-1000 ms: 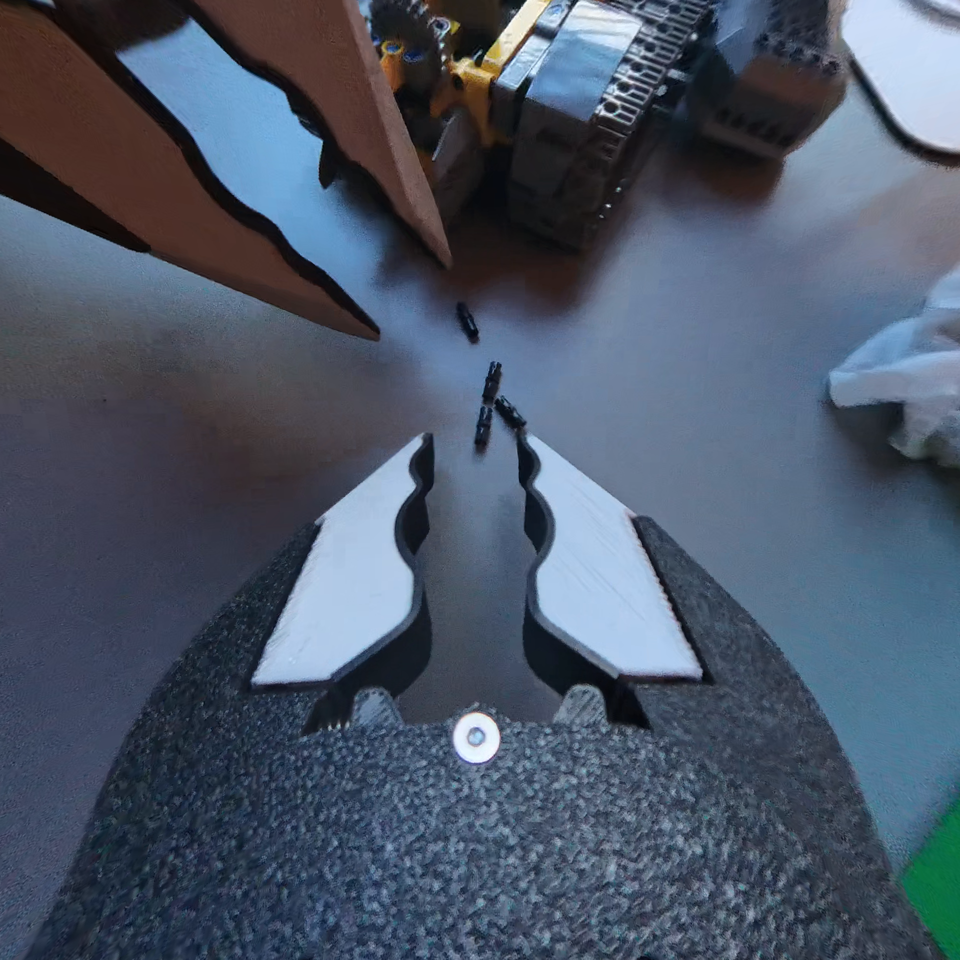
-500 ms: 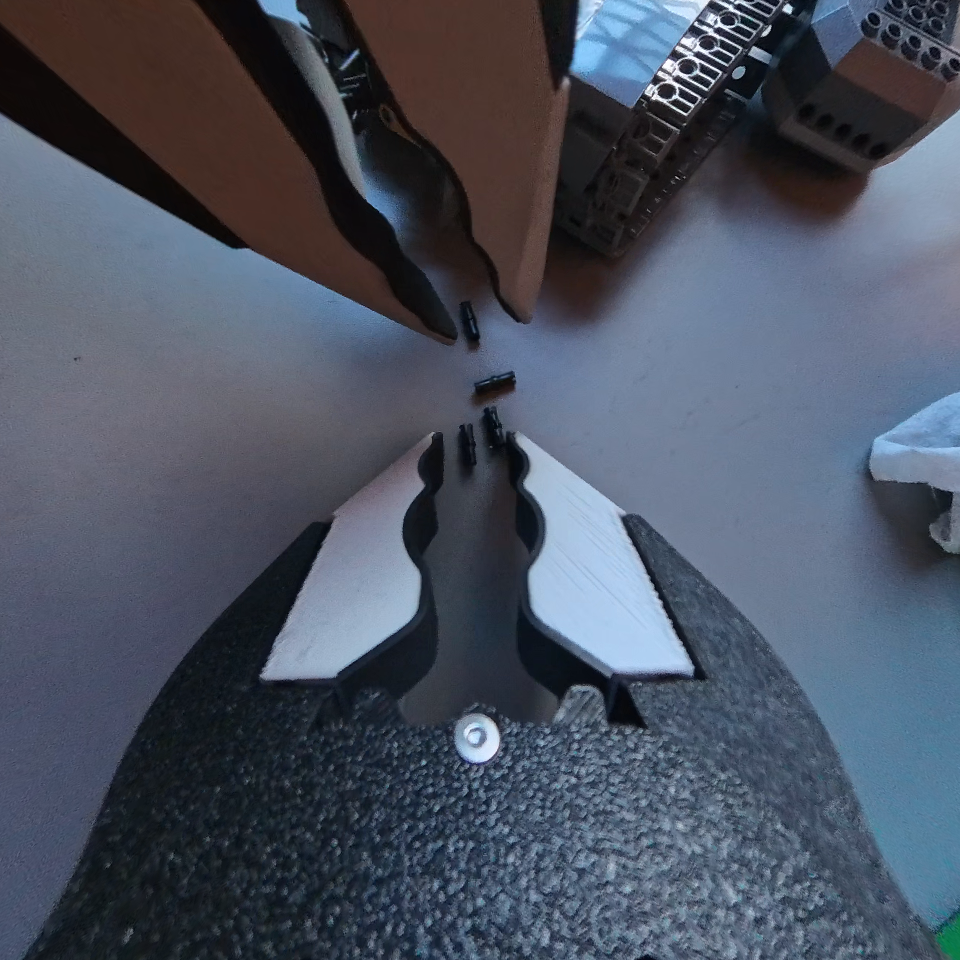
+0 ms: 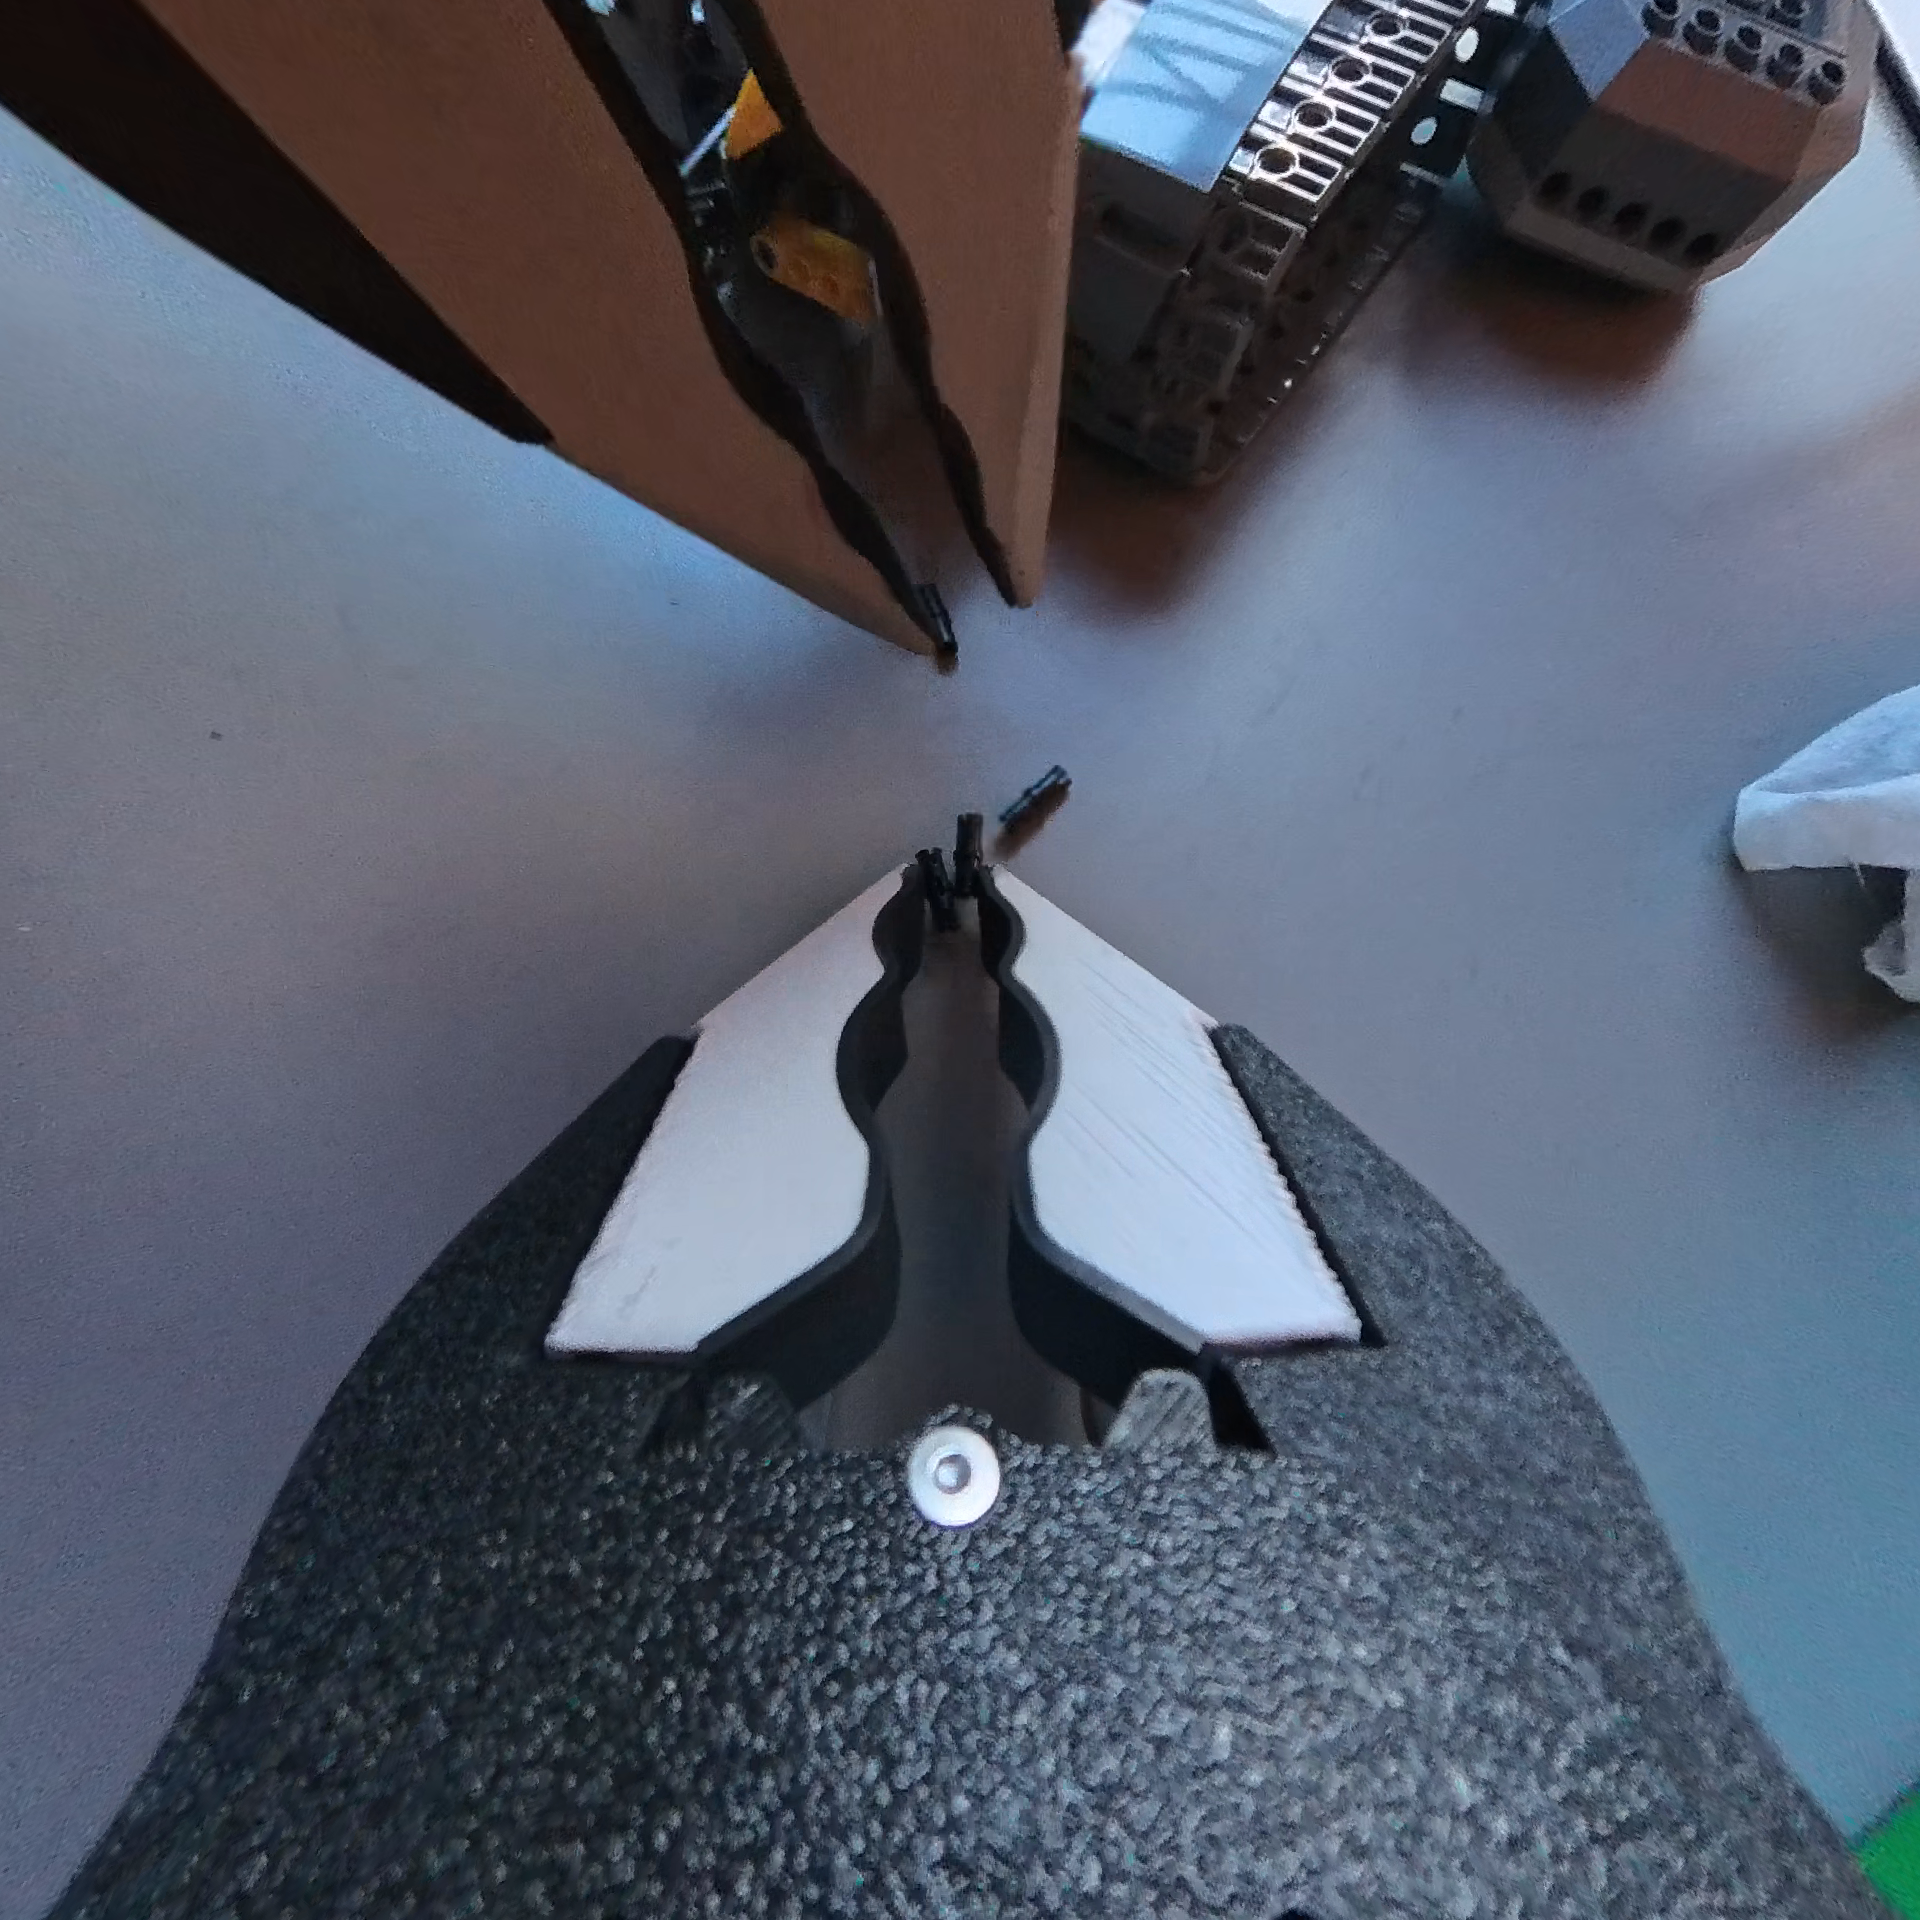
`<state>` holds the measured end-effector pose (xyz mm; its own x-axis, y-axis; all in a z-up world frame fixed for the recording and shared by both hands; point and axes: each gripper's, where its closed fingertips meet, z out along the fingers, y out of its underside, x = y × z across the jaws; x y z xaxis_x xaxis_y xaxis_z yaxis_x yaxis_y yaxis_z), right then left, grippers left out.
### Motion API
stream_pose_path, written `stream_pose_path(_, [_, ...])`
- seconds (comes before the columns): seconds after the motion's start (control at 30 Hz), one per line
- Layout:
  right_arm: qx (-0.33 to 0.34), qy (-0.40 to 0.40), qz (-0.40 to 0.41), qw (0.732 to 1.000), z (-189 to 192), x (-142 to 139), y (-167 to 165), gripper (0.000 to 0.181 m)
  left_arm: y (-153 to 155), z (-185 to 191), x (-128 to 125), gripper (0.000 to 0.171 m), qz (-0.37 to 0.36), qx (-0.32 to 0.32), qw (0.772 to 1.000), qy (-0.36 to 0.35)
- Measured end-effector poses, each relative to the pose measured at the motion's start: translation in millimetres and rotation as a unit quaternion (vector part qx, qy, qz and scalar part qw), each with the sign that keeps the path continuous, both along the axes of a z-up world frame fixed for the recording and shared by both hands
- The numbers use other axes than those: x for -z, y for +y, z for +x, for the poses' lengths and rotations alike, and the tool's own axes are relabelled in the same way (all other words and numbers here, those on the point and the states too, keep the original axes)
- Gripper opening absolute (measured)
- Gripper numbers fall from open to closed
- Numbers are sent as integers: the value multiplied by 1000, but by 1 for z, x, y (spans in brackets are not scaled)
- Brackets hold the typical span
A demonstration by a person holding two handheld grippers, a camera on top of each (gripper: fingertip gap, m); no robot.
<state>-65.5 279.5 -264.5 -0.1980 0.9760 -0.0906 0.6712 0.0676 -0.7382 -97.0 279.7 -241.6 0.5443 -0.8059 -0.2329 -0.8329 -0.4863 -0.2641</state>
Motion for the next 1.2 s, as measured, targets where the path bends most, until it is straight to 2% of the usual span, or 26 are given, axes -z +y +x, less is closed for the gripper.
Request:
stream_pose_path(0.03, [2, 4, -3, 1000, 1, -1, 0, 8, -2, 1, -3, 10, 5, -3, 1000, -10])
stream_pose_path(0.2, [7, 9, 0, 1000, 7, -3, -1, 8, -19, 10, -25, 10, 51, -16, 997, -51])
stream_pose_path(0.33, [14, 13, 2, 1000, 9, -7, 0, 8, -50, 19, -37, 11, 82, -18, 992, -99])
stream_pose_path(0.4, [20, 27, 7, 999, 11, -19, -1, 8, -70, 22, -39, 11, 87, -21, 988, -126])
stream_pose_path(0.5, [40, 69, 18, 997, 19, -55, 5, 8, -98, 21, -41, 11, 98, -31, 981, -167])
stream_pose_path(0.6, [101, 95, 51, 989, 41, -96, 37, 7, -111, 10, -38, 9, 120, -54, 976, -173])
stream_pose_path(0.63, [132, 99, 71, 984, 53, -110, 57, 2, -114, 8, -34, 10, 120, -60, 976, -173])
stream_pose_path(0.73, [227, 98, 97, 964, 92, -139, 116, 2, -122, 10, -20, 11, 99, -75, 971, -206])
stream_pose_path(0.8, [266, 70, 98, 956, 113, -134, 150, 2, -126, 14, -9, 11, 85, -79, 967, -228])
stream_pose_path(0.87, [315, 7, 105, 943, 136, -106, 184, 2, -128, 15, 1, 10, 75, -86, 966, -234])
stream_pose_path(0.9, [326, -12, 91, 941, 142, -95, 189, 2, -130, 15, 4, 11, 72, -86, 966, -234])
stream_pose_path(0.97, [318, 2, 68, 946, 141, -88, 181, 3, -133, 16, 7, 10, 78, -84, 965, -236])
stream_pose_path(1.03, [333, 17, 89, 938, 144, -88, 184, 1, -137, 16, 11, 10, 72, -85, 964, -243])
stream_pose_path(1.13, [345, -8, 82, 935, 149, -77, 187, 17, -142, 13, 19, 10, 60, -89, 964, -245])
stream_pose_path(1.2, [369, -3, 99, 924, 153, -85, 190, 18, -144, 12, 23, 10, 59, -89, 964, -242])
